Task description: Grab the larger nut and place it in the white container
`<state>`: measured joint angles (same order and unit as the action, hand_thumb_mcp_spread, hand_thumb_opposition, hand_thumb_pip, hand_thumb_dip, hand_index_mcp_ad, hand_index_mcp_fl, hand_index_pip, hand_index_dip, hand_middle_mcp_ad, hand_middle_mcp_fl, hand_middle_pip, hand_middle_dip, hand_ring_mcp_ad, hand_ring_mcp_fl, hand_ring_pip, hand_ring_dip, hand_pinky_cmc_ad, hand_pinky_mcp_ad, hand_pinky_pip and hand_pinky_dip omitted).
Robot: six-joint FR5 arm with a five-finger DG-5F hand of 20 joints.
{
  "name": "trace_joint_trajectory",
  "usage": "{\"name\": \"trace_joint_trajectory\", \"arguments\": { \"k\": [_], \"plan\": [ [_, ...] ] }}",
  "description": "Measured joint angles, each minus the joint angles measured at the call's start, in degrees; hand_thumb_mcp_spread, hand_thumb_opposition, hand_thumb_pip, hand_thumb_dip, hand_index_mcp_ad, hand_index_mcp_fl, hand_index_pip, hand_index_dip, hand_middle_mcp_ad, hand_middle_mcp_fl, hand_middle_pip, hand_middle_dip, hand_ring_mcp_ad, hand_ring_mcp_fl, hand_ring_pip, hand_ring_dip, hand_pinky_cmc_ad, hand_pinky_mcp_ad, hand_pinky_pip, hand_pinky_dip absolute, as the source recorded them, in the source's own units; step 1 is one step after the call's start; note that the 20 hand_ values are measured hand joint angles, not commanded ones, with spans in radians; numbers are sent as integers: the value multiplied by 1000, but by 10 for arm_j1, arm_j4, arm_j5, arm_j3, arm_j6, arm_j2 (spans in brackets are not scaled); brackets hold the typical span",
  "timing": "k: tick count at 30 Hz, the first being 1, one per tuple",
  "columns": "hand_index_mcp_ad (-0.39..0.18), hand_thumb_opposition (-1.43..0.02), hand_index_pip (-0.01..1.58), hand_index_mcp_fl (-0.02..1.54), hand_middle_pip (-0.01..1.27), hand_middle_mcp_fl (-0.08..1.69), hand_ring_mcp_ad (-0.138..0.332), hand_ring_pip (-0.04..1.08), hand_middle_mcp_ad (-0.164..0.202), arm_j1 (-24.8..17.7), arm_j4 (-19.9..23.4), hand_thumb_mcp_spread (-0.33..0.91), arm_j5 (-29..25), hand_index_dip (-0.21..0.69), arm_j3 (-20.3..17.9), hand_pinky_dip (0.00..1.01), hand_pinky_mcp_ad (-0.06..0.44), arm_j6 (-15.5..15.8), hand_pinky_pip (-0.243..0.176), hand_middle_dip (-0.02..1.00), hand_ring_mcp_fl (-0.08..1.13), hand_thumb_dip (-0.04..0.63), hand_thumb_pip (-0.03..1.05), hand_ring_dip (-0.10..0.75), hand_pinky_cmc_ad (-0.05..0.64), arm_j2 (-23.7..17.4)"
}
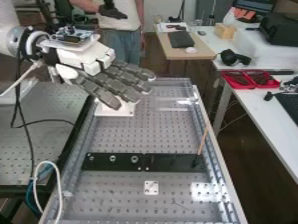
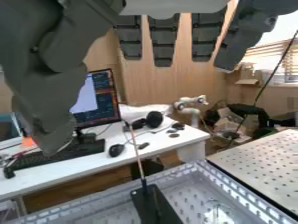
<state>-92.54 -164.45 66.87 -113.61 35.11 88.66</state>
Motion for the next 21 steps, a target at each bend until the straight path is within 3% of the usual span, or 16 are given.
{"name": "trace_joint_trajectory", "arguments": {
  "k": [7, 15, 21],
  "plan": [
    [-47, -815, 408, 47, 134, 7, 208, 79, 87, -7, -2, 265, -48, -56, -33, 386, 215, -19, -105, 154, 3, 188, 639, 37, 279, 22],
    [-63, -817, 944, 38, 127, 7, 206, 75, 91, -11, 51, 300, -90, -3, -81, 384, 215, -25, -108, 154, 3, 206, 648, 37, 278, 34],
    [-87, -834, 1237, 14, 126, 5, 213, 75, 89, -10, 71, 295, -99, 80, -99, 384, 213, -40, -108, 157, 3, 204, 648, 37, 302, 56]
  ]
}}
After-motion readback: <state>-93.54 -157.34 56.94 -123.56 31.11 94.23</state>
